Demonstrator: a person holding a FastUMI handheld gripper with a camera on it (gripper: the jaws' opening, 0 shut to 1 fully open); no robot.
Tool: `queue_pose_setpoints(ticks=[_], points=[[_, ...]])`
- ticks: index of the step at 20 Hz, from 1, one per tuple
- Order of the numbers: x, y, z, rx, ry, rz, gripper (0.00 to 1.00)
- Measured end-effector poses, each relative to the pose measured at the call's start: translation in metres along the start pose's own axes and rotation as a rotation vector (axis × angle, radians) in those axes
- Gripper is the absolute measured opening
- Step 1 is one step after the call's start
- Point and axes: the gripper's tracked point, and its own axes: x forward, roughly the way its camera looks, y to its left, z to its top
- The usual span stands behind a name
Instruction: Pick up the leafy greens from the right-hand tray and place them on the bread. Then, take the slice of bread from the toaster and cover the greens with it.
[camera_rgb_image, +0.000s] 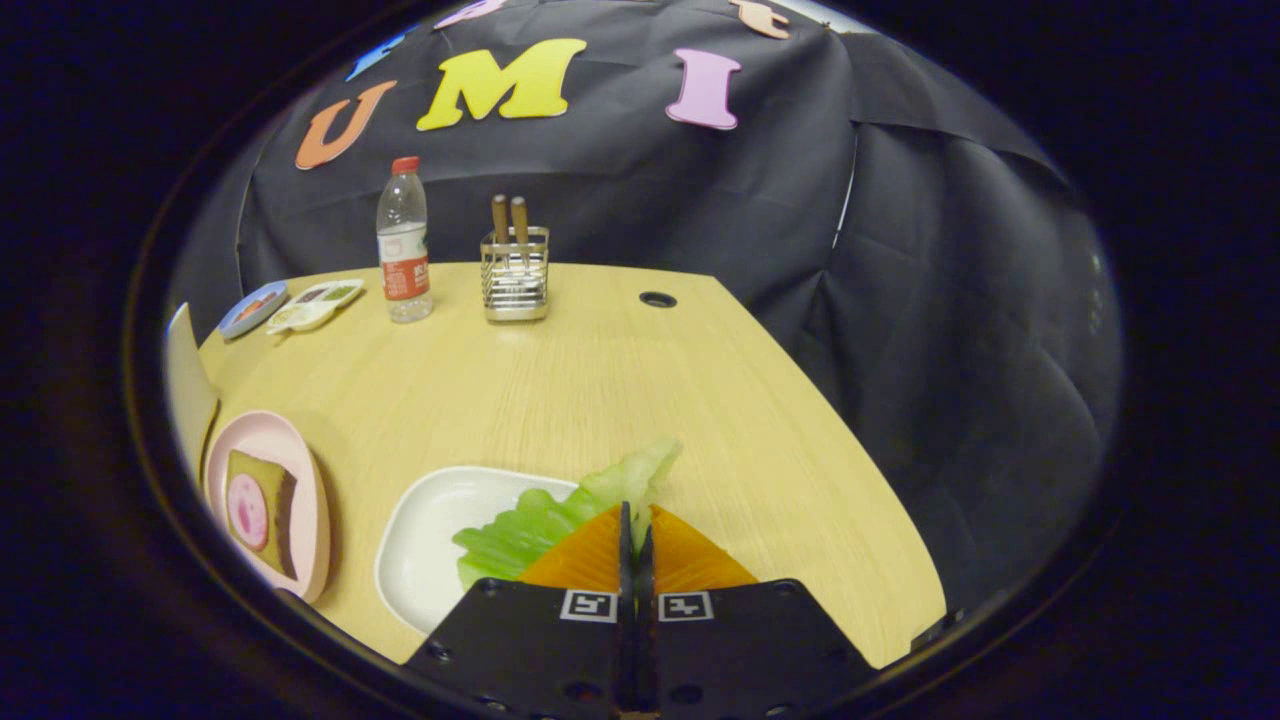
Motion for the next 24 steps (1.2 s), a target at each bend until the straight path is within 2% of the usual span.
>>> queue_pose_setpoints(ticks=[6, 11, 16, 20, 24], points=[[-0.060, 0.009, 0.037, -0.013, -0.123, 0.015, 0.00], [-0.113, 0.046, 0.054, -0.055, -0.204, 0.068, 0.00], [-0.158, 0.127, 0.052, -0.096, -0.220, 0.236, 0.00], [-0.177, 0.189, 0.043, -0.160, -0.230, 0.316, 0.00], [-0.192, 0.258, 0.028, -0.187, -0.219, 0.457, 0.00]])
